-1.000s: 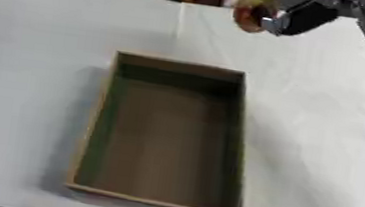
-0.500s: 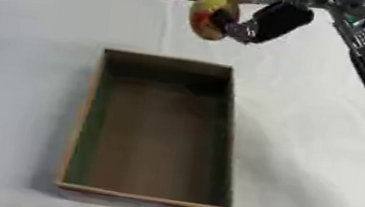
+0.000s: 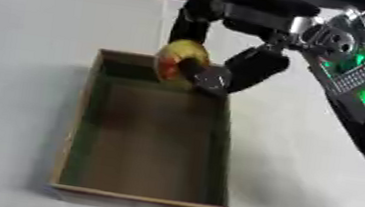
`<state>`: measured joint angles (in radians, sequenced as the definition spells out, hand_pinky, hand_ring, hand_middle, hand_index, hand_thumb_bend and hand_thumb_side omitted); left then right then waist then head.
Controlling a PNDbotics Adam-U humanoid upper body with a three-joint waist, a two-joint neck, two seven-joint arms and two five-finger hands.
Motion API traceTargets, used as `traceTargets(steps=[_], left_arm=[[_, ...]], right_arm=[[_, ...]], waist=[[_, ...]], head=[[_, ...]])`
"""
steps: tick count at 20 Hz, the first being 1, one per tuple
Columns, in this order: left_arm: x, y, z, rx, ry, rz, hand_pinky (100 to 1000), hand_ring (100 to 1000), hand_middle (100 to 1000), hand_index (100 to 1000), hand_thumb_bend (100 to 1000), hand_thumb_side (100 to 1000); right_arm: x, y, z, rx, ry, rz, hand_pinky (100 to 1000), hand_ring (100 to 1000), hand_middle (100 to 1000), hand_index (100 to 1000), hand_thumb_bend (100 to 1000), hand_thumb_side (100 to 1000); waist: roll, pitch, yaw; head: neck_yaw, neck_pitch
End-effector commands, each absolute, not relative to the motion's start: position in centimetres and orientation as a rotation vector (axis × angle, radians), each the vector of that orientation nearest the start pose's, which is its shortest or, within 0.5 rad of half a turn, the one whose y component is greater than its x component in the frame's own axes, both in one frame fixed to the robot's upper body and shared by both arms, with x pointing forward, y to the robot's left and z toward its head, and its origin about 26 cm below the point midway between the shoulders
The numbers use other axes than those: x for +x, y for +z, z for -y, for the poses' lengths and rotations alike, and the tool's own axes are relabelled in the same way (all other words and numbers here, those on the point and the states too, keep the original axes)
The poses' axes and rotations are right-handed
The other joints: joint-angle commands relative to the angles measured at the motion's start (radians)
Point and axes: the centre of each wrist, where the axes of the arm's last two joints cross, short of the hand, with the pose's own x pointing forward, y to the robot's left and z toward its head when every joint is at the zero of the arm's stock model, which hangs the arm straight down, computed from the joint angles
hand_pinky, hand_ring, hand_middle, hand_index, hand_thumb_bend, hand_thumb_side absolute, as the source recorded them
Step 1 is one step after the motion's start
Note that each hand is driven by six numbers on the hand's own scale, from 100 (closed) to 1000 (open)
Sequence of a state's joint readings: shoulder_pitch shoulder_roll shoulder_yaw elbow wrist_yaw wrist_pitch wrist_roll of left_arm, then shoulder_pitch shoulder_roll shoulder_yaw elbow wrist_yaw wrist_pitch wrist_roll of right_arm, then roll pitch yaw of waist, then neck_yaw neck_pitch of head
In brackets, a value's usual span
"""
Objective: Pick up objects on the table and place them in the box.
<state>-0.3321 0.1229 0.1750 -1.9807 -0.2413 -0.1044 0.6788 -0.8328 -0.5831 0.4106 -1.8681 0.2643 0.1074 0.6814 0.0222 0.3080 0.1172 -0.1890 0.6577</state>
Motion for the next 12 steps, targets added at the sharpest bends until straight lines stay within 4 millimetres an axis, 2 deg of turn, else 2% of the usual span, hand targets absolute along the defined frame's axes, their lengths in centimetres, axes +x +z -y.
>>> traceTargets(steps=[1, 5, 12], left_arm=[[30.3, 20.5, -27.0, 0.727, 0.639, 2.429, 327, 470, 446, 601, 100, 871], [30.3, 20.5, -26.9, 0.723, 0.637, 2.430, 327, 470, 445, 601, 100, 871], [30.3, 20.5, -26.9, 0.720, 0.636, 2.430, 327, 470, 445, 601, 100, 871]], right_arm=[[31.9, 29.9, 15.9, -0.260, 1.839, 1.786, 592, 574, 535, 676, 100, 170], [32.0, 28.5, 15.0, -0.255, 1.869, 1.682, 588, 578, 539, 675, 100, 154], [33.4, 25.9, 14.0, -0.286, 1.946, 1.534, 604, 616, 575, 708, 100, 100]], waist=[[0.000, -0.016, 0.002], [-0.001, -0.016, 0.003], [-0.002, -0.016, 0.007]], head=[[-0.005, -0.012], [-0.009, -0.012], [-0.013, -0.014]])
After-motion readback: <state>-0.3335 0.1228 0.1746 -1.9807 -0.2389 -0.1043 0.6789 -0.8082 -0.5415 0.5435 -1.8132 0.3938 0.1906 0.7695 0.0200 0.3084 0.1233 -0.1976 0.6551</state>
